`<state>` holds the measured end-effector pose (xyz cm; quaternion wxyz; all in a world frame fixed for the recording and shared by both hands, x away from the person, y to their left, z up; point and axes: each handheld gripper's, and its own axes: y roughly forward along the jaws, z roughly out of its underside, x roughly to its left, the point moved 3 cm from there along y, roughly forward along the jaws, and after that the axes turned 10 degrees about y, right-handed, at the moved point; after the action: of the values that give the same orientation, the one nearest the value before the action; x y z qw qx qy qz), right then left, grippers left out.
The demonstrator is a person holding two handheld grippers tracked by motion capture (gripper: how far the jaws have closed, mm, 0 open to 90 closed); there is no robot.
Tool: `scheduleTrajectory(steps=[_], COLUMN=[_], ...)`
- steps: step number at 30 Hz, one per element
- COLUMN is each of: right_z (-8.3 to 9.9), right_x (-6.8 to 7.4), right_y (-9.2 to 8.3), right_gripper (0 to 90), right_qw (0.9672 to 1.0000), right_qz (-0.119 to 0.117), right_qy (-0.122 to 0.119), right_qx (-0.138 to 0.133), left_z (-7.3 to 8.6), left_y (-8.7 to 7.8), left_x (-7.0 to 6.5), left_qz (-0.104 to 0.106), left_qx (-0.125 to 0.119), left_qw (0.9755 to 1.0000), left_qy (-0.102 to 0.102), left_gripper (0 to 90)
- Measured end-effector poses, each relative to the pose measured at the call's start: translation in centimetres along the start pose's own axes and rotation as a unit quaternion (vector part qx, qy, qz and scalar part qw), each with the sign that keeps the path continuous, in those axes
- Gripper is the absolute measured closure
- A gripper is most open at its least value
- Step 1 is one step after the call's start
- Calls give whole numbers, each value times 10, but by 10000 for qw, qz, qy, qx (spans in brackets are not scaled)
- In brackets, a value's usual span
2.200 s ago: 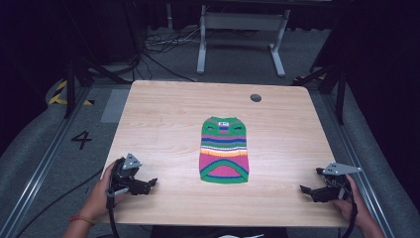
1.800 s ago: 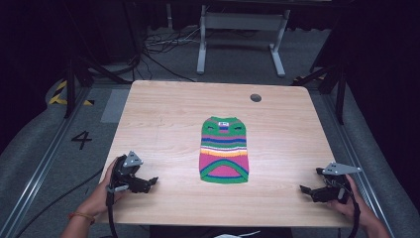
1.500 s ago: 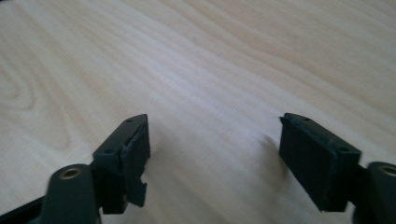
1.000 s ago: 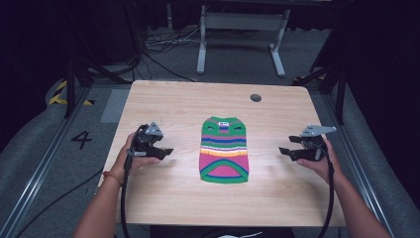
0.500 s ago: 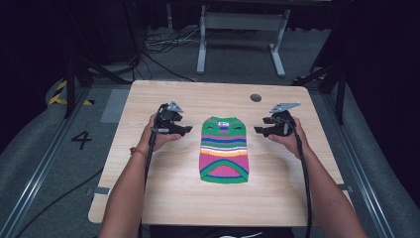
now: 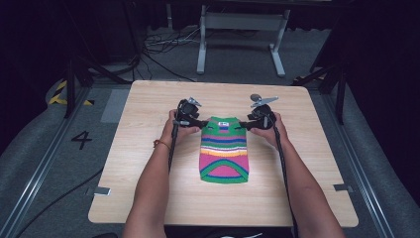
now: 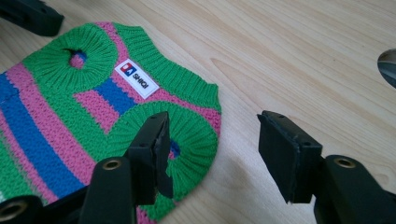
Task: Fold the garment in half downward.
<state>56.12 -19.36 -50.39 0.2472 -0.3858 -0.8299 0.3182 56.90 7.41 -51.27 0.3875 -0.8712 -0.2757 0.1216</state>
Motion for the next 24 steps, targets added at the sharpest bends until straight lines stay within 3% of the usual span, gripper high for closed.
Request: scheduleTrajectory(steps=[5, 10, 14, 19, 24], right_z=[0, -2, 1, 3, 4], right_x=[1, 3, 3, 0, 3], right_y=[10, 19, 26, 27, 26], right_gripper=[445, 443, 445, 502, 671], right_qw=[9999, 9998, 9996, 9994, 9993], right_qz=[21, 66, 131, 1, -177], right_qy=[61, 87, 148, 355, 332], right_qx=[123, 139, 187, 63, 27], left_z=[1, 1, -1, -4, -5], left_y=[14, 20, 22, 24, 25], left_x=[-3, -4, -6, -12, -17], left_qz=[74, -224, -256, -129, 50], left_qx=[60, -40, -58, -122, -236], left_qw=[10000, 9997, 9997, 9998, 9996], left_qy=[-8, -43, -21, -14, -125], left_gripper=[398, 352, 329, 445, 627])
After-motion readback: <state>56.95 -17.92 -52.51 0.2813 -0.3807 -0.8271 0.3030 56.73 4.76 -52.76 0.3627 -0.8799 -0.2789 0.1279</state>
